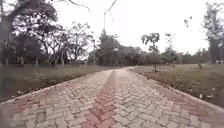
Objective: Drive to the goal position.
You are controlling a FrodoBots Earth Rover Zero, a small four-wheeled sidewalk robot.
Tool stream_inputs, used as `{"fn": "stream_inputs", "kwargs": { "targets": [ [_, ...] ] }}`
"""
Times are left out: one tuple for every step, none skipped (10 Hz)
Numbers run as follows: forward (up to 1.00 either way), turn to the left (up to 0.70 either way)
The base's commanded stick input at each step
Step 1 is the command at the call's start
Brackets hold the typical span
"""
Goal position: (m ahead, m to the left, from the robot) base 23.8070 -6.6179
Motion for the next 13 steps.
{"fn": "stream_inputs", "kwargs": {
  "targets": [
    [0.70,0.00],
    [0.70,0.00],
    [0.70,0.00],
    [0.70,0.00],
    [0.70,0.00],
    [0.70,0.00],
    [0.70,0.00],
    [0.70,0.00],
    [0.70,0.00],
    [0.70,0.00],
    [0.70,0.00],
    [0.70,0.00],
    [0.70,0.00]
  ]
}}
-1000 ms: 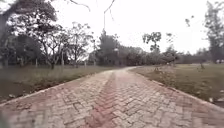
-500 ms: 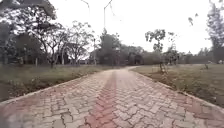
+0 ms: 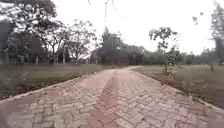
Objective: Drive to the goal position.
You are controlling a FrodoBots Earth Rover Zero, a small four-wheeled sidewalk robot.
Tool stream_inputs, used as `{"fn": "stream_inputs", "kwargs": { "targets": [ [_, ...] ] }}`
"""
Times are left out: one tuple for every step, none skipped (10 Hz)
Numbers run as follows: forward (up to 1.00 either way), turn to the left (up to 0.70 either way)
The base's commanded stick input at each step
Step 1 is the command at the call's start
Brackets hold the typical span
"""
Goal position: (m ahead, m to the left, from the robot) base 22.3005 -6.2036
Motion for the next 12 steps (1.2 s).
{"fn": "stream_inputs", "kwargs": {
  "targets": [
    [0.70,0.00],
    [0.70,0.00],
    [0.70,0.00],
    [0.70,0.00],
    [0.70,0.00],
    [0.70,0.00],
    [0.70,0.00],
    [0.70,0.00],
    [0.70,0.00],
    [0.70,0.00],
    [0.70,0.00],
    [0.70,-0.07]
  ]
}}
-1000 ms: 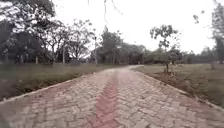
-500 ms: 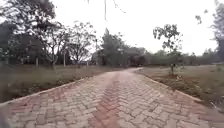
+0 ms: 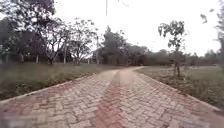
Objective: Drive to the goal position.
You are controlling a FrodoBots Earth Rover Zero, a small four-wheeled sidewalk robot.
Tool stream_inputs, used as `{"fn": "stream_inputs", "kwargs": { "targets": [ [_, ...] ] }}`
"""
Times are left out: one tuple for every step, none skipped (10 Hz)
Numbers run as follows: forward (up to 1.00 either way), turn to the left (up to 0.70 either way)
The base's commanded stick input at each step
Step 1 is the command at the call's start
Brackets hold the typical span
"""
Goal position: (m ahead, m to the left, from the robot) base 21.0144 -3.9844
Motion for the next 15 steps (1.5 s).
{"fn": "stream_inputs", "kwargs": {
  "targets": [
    [0.70,-0.16],
    [0.70,-0.22],
    [0.70,-0.09],
    [0.70,0.00],
    [0.70,0.00],
    [0.70,0.00],
    [0.70,0.00],
    [0.70,0.00],
    [0.70,0.00],
    [0.70,0.00],
    [0.70,0.00],
    [0.70,0.00],
    [0.70,0.00],
    [0.70,0.00],
    [0.70,0.00]
  ]
}}
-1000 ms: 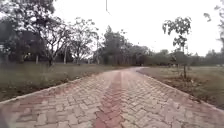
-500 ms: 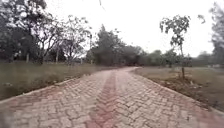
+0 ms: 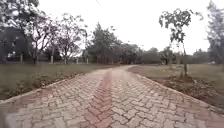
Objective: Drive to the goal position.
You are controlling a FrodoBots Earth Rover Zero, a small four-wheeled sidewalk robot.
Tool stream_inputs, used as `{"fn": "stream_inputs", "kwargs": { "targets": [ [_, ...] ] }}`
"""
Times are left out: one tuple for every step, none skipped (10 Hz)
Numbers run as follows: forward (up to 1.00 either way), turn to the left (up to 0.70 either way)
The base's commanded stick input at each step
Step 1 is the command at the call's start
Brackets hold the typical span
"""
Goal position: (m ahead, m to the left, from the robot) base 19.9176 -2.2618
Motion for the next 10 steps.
{"fn": "stream_inputs", "kwargs": {
  "targets": [
    [0.70,0.00],
    [0.70,0.00],
    [0.70,0.00],
    [0.70,0.00],
    [0.70,0.00],
    [0.70,0.00],
    [0.70,0.00],
    [0.70,0.00],
    [0.70,0.00],
    [0.70,0.00]
  ]
}}
